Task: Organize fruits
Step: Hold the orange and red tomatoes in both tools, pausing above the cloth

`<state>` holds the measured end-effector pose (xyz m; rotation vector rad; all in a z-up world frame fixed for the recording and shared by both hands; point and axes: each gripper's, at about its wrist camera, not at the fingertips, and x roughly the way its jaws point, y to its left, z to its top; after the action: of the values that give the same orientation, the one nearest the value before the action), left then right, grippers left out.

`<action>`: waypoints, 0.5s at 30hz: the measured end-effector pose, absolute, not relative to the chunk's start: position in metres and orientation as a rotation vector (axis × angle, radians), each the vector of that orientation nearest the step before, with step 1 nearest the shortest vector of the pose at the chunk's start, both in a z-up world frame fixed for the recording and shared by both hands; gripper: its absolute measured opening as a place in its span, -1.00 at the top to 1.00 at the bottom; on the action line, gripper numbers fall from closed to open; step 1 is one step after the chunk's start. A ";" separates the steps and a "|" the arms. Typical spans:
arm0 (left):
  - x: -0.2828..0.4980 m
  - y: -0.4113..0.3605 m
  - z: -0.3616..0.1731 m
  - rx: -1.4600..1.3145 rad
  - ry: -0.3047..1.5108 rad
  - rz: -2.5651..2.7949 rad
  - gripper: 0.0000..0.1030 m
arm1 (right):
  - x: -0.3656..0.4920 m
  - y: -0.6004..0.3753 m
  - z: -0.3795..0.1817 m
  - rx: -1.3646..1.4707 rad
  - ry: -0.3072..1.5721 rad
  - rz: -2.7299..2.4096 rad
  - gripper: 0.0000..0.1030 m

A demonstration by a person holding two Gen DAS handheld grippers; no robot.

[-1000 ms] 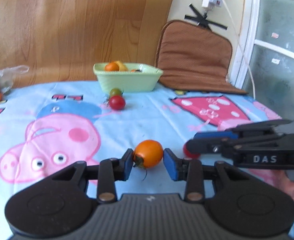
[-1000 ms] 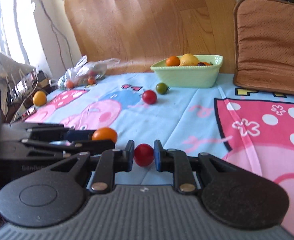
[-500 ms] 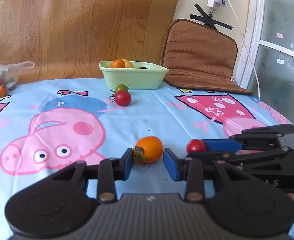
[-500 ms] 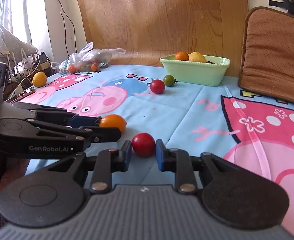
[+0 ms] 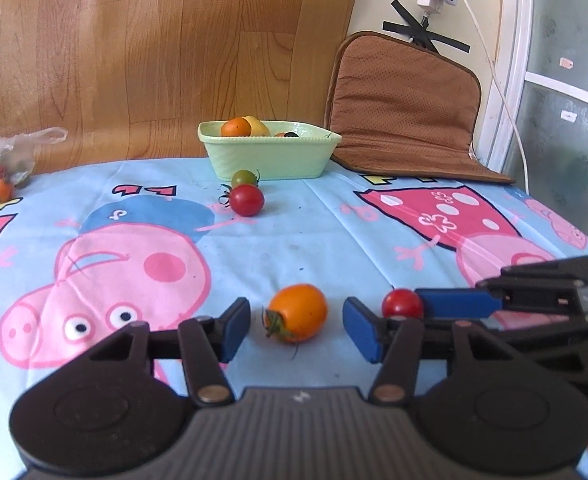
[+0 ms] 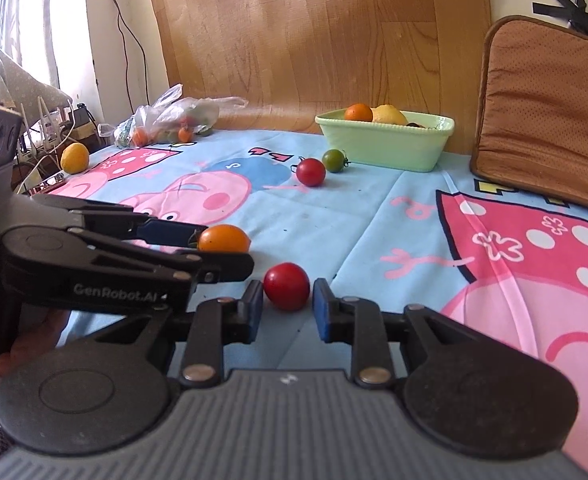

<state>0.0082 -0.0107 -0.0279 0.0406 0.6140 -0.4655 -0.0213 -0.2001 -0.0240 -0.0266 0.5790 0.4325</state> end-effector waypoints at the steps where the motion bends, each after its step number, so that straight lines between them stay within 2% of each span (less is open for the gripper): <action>1: 0.009 -0.011 -0.028 0.038 0.613 -0.467 0.30 | -0.021 -0.200 -0.024 -0.031 0.578 0.431 0.41; 2: 0.009 -0.011 -0.028 0.038 0.612 -0.471 0.37 | -0.022 -0.199 -0.024 -0.035 0.578 0.430 0.41; 9: -0.001 -0.006 -0.029 -0.010 0.612 -0.485 0.36 | -0.025 -0.199 -0.023 -0.033 0.568 0.413 0.47; 15: -0.012 -0.018 -0.029 0.056 0.594 -0.510 0.36 | -0.038 -0.205 -0.019 -0.040 0.540 0.373 0.47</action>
<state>-0.0118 -0.0179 -0.0287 0.0557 0.5944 -0.5096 -0.0379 -0.2048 -0.0190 -0.0397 0.5403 0.3728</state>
